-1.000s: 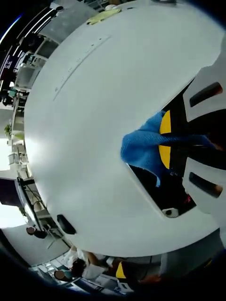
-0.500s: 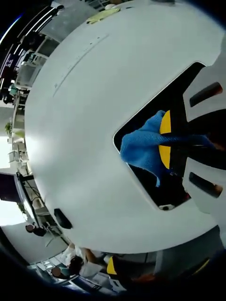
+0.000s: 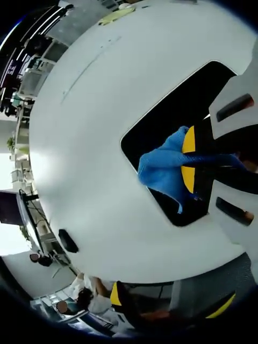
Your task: Wipe the mirror surface with the cleaning cloth until all visible marks leave the cleaned area.
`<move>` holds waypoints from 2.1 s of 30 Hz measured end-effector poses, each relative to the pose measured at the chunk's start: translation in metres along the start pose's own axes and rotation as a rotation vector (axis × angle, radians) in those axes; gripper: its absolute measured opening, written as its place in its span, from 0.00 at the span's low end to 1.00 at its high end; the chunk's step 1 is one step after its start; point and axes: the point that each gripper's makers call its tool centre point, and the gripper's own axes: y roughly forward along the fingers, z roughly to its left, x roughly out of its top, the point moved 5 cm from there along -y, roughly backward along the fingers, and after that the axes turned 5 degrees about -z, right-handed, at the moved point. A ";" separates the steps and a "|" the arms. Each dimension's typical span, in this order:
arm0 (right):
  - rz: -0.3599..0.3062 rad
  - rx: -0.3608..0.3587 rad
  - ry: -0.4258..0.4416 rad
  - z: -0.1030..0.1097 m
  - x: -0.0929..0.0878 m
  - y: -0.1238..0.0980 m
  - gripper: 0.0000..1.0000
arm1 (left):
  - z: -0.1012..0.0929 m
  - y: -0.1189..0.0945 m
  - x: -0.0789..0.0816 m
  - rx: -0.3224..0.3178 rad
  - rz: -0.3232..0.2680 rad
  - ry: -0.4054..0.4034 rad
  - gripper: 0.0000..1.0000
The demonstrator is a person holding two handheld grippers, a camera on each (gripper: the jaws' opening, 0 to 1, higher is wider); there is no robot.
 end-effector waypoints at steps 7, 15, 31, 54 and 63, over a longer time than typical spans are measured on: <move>0.000 0.015 0.007 0.009 -0.006 -0.004 0.02 | -0.001 -0.001 0.001 0.000 -0.002 0.002 0.99; -0.007 0.036 0.016 0.022 -0.018 -0.011 0.02 | -0.002 0.000 0.001 -0.002 -0.005 0.004 0.99; -0.013 0.051 0.007 0.036 -0.029 -0.017 0.02 | -0.002 0.000 0.001 -0.010 -0.003 0.008 0.99; -0.025 0.057 0.008 0.035 -0.030 -0.017 0.02 | -0.002 0.000 0.001 0.001 -0.006 0.005 0.99; -0.026 0.053 0.011 0.032 -0.035 -0.020 0.02 | -0.001 0.000 0.001 0.003 -0.006 0.005 0.99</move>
